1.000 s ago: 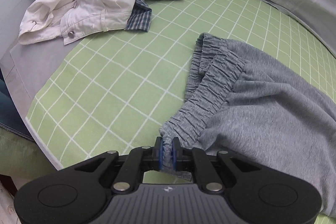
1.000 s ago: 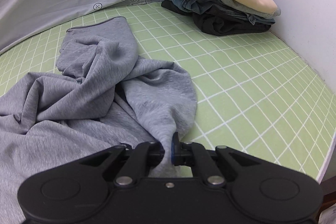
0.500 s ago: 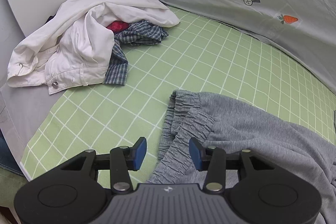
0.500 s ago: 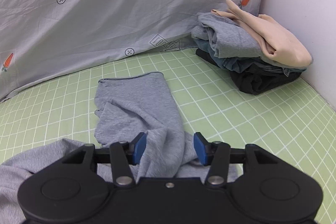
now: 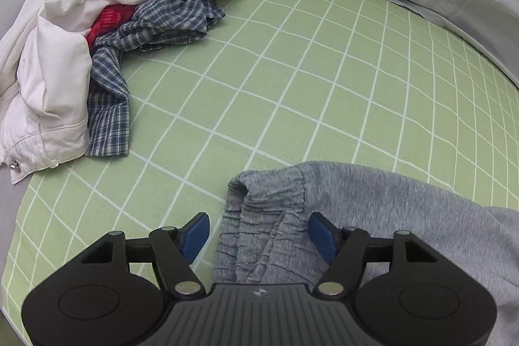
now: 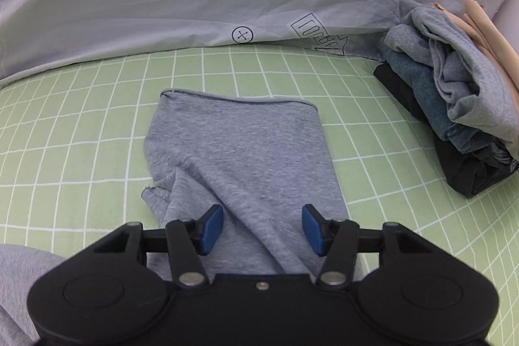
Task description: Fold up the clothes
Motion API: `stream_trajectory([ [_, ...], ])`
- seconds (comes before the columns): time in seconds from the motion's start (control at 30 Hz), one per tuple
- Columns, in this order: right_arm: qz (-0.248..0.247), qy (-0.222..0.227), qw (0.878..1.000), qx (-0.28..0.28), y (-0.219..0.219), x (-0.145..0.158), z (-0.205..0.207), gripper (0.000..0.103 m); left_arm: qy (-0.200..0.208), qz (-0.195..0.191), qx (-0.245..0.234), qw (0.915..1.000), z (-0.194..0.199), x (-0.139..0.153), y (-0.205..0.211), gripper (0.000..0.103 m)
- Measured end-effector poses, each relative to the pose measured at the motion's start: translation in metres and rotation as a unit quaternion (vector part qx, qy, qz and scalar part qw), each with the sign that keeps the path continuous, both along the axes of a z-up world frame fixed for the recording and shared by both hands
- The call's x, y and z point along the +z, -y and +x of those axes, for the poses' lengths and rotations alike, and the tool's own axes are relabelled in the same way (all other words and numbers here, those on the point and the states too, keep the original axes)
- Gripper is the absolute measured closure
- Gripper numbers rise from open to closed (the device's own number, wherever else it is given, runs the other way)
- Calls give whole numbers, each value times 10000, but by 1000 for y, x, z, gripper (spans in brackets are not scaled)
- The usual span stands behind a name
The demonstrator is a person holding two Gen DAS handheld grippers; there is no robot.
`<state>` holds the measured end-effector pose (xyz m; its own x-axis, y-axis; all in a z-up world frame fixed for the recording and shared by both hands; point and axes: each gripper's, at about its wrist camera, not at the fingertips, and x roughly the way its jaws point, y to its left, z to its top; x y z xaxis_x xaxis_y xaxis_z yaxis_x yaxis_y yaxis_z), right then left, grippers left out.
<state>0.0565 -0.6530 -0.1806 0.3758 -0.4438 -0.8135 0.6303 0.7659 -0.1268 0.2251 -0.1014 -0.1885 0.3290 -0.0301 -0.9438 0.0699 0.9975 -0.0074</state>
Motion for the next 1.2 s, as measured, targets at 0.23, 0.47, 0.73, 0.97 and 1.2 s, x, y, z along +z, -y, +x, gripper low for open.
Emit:
stream_trajectory([
  [0.23,-117,218,9994,222,11,8,15,100,39,26,-82,10000,11,-3,8,56],
  [0.47,-1030,1213,9872,-128,45,85,30,100,450,5,133,9989,22,24,6,87],
  [0.73,-1631,2533,9531,-282,72,179,29,98,1475,157,688,9865,61,76,-12,77],
  [0.97,-1178,1673,9787,-156,47,127,3,53,1221,-15,568,9909,29,72,-15,54],
  [1.2,-265,942,9908,-931,17,43,-89,53,488,63,416,9979,-36,36,-24,50],
])
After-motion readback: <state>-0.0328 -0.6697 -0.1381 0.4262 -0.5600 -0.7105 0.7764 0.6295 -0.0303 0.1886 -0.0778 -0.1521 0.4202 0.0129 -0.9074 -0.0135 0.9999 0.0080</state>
